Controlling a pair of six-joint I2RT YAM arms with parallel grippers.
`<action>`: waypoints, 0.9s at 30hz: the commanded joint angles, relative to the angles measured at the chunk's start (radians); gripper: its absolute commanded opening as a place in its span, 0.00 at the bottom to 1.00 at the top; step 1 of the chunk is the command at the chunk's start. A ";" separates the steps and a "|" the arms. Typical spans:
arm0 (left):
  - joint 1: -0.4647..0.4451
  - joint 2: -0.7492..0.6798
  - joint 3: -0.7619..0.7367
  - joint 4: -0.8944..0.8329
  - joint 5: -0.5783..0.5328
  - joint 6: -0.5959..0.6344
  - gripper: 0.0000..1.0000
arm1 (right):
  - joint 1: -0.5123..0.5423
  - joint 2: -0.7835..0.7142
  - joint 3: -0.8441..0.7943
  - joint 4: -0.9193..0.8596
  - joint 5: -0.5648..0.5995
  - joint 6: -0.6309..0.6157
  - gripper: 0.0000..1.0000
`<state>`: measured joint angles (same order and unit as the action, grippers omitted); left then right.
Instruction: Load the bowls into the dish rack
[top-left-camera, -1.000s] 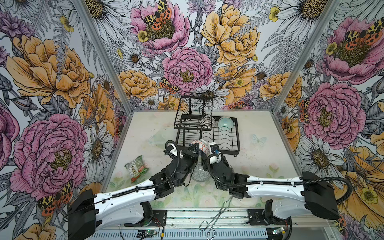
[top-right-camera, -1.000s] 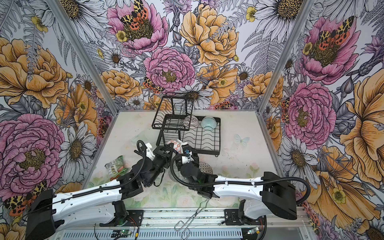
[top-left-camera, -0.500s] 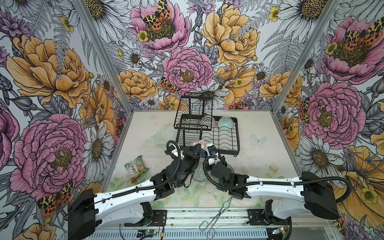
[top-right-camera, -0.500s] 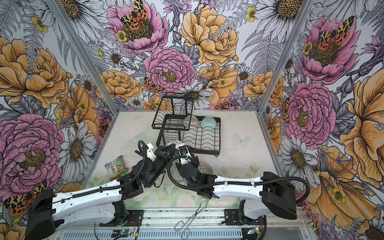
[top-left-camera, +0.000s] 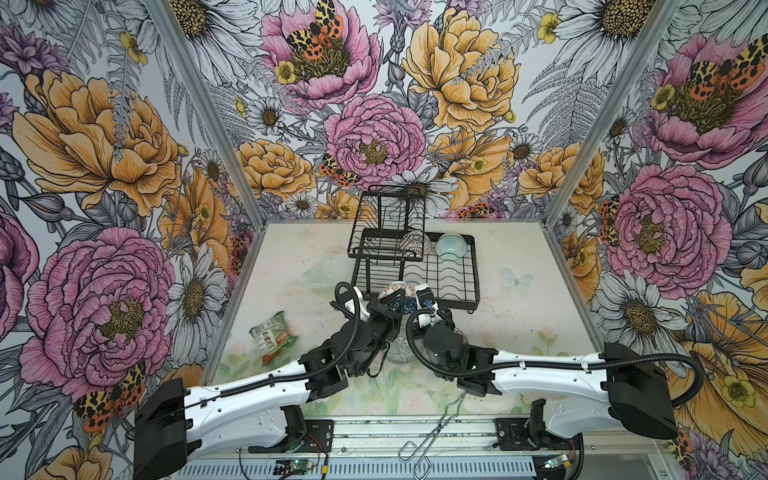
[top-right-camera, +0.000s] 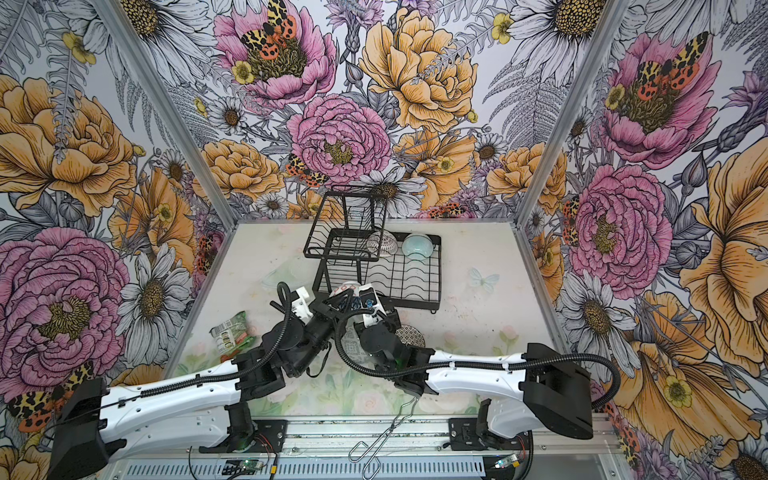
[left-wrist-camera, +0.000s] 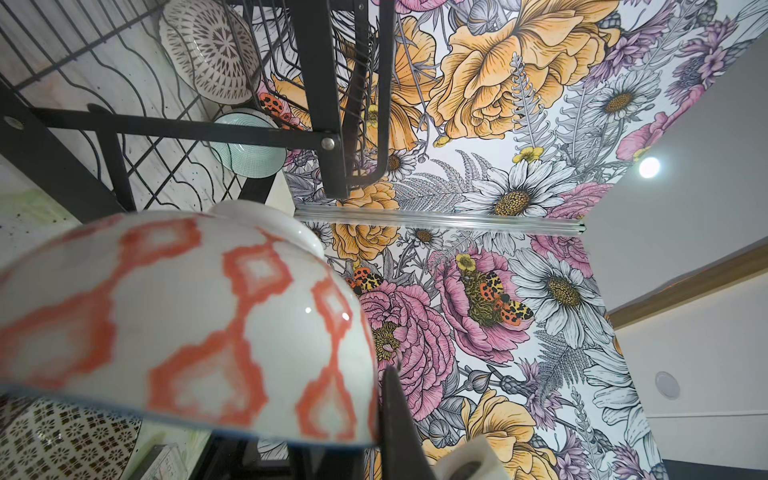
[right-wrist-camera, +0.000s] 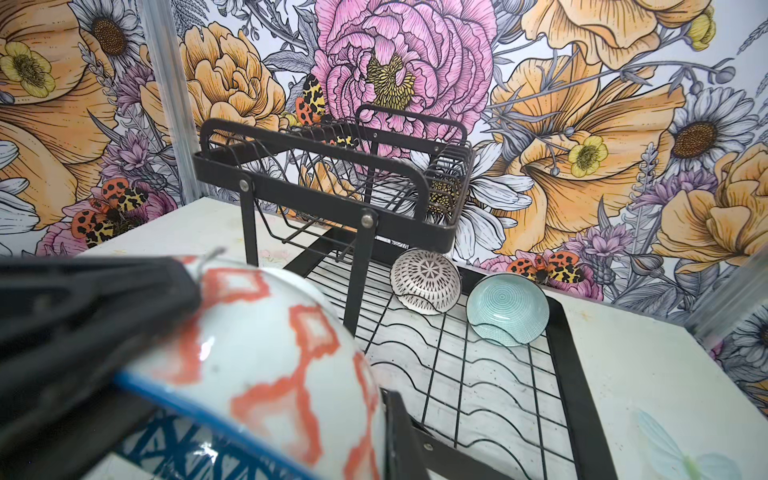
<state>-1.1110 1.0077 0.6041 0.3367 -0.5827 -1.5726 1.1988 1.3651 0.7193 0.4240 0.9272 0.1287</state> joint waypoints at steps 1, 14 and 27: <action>0.031 -0.024 -0.001 -0.035 -0.026 0.052 0.00 | 0.015 -0.037 0.027 0.058 -0.025 0.004 0.00; 0.058 -0.095 -0.029 -0.163 -0.033 0.111 0.12 | -0.007 -0.041 0.046 -0.037 -0.023 0.031 0.00; 0.074 -0.086 0.001 -0.206 0.029 0.166 0.64 | -0.029 -0.047 0.068 -0.151 -0.003 0.078 0.00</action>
<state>-1.0542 0.9283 0.5831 0.1612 -0.5571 -1.4593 1.1774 1.3525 0.7414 0.2844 0.8940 0.1711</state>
